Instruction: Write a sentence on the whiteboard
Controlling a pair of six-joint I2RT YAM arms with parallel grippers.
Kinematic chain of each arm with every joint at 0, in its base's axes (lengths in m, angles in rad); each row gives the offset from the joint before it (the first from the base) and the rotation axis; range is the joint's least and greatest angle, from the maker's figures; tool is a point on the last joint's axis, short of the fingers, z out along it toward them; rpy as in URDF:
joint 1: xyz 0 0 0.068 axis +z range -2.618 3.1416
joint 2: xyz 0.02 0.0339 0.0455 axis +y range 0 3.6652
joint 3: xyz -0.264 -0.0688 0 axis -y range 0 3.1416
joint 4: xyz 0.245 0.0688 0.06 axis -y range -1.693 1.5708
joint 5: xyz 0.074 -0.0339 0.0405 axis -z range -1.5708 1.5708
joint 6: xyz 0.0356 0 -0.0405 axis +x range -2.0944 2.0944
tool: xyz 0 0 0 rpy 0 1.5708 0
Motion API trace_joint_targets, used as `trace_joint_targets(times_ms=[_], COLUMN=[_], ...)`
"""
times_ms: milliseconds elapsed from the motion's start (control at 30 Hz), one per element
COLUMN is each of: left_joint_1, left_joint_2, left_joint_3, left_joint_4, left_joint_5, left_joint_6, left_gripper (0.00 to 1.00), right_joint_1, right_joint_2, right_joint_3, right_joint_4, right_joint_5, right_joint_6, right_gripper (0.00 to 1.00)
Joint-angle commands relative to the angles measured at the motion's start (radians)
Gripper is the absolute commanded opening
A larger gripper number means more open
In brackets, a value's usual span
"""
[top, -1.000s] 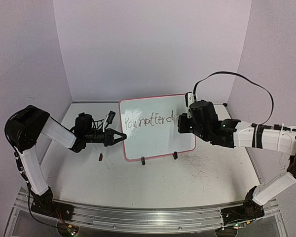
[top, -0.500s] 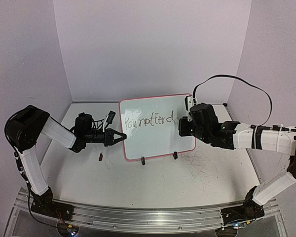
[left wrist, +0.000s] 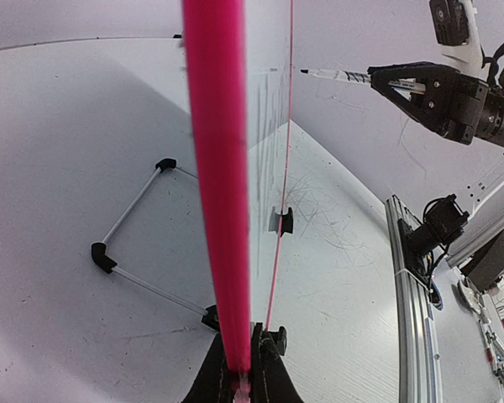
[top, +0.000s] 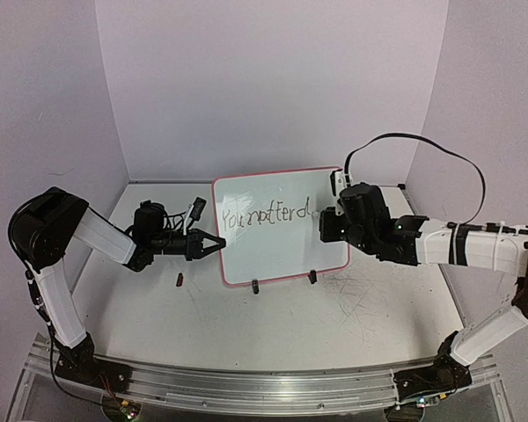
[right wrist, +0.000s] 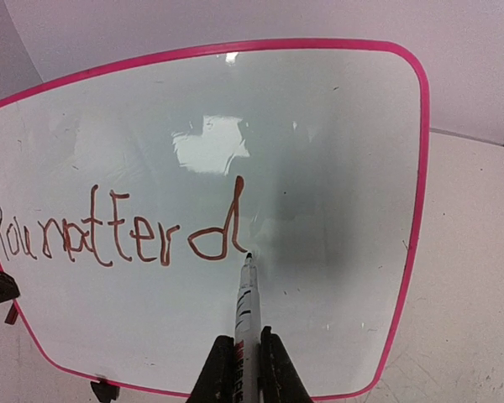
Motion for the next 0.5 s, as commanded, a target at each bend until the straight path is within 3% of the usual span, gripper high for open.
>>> trace_joint_targets(times_ms=[0, 467], left_joint_1=[-0.006, -0.009], left_joint_2=[-0.014, -0.011], left_joint_3=[0.026, 0.028], left_joint_4=[-0.057, -0.058], left_joint_5=[-0.084, -0.081], left_joint_6=[0.046, 0.048], left_gripper=[0.0, 0.0], right_joint_1=[-0.026, -0.026], right_joint_2=[-0.033, 0.031], right_joint_3=[-0.005, 0.041], right_joint_4=[0.057, 0.087], right_joint_5=[-0.023, -0.041], right_joint_6=[-0.01, -0.016], right_gripper=[0.0, 0.0])
